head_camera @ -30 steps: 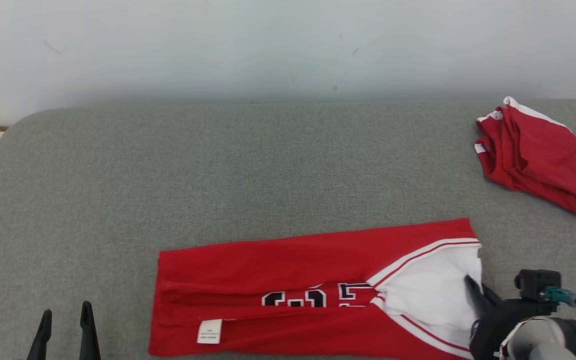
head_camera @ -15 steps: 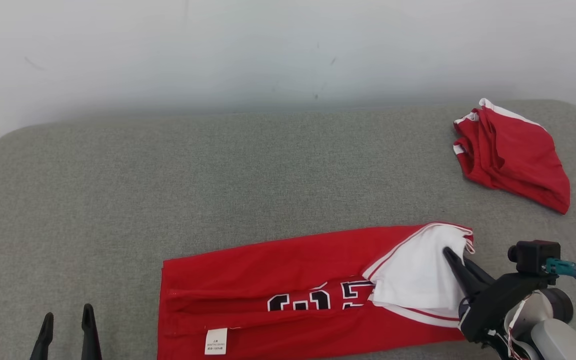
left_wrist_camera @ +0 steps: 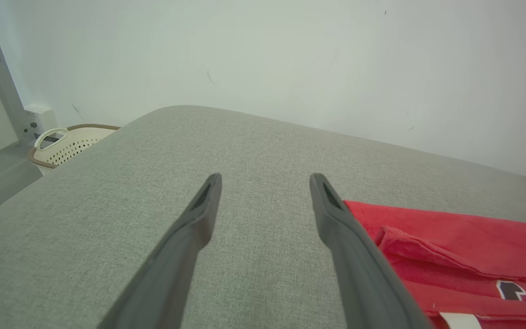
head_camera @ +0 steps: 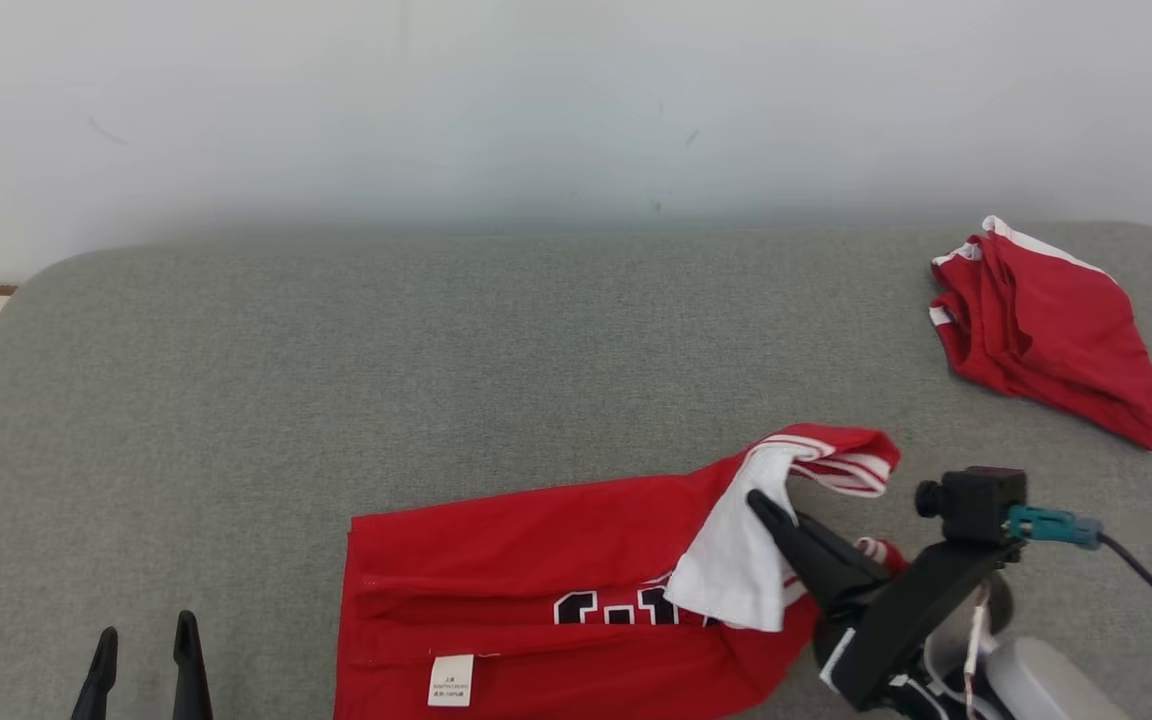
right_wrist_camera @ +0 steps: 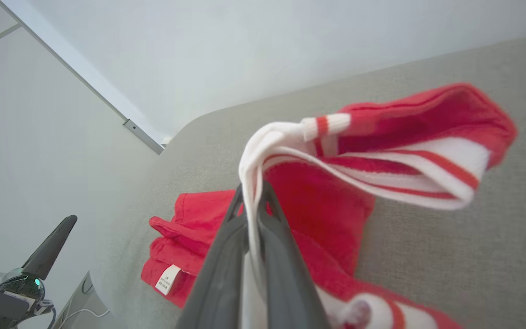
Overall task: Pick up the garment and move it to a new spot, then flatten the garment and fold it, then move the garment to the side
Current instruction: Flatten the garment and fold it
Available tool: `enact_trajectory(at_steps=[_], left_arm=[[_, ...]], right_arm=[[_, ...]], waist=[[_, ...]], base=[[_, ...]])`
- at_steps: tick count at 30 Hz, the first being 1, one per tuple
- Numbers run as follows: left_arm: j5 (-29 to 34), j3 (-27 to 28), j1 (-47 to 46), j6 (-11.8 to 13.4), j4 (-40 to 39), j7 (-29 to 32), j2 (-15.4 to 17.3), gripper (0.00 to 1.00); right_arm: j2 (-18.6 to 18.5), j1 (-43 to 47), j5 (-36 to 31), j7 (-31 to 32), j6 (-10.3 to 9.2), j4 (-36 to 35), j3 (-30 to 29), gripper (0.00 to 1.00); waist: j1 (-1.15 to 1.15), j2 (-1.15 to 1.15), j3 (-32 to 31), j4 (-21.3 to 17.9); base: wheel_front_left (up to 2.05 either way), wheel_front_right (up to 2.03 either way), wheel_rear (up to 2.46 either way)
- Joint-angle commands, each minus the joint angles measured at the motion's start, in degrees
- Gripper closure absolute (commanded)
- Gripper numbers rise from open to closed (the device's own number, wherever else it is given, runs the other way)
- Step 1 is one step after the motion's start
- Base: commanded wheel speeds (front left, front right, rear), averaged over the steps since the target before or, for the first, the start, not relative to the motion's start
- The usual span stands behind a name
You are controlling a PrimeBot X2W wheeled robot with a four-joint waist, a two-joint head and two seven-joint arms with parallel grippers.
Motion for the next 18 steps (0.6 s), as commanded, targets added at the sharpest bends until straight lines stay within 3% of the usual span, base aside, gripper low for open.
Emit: enact_trajectory(at_steps=[1,9,18], left_arm=[[0.1,0.0,0.6,-0.2,-0.1,-0.2,0.0,0.00],[-0.1,-1.1,-1.0,-0.3,0.4,-0.2,0.0,0.00],[-0.8,-3.9,-2.4,0.0,1.0,-0.2,0.0,0.00]], right_arm=[[0.6,-0.4,0.7,0.1,0.00,-0.4,0.5,1.00],[4.5,-4.2,1.5,-0.7,0.00,0.8,6.1,1.00],[9.5,-10.7,1.0,-2.6,0.01,9.2,11.4,1.00]], waist=[[0.00,0.00,0.0,0.4],[0.00,0.00,0.7,3.1],[0.00,0.00,2.0,6.6]], base=[[0.00,0.00,0.00],[0.00,0.00,0.00],[0.00,0.00,0.00]])
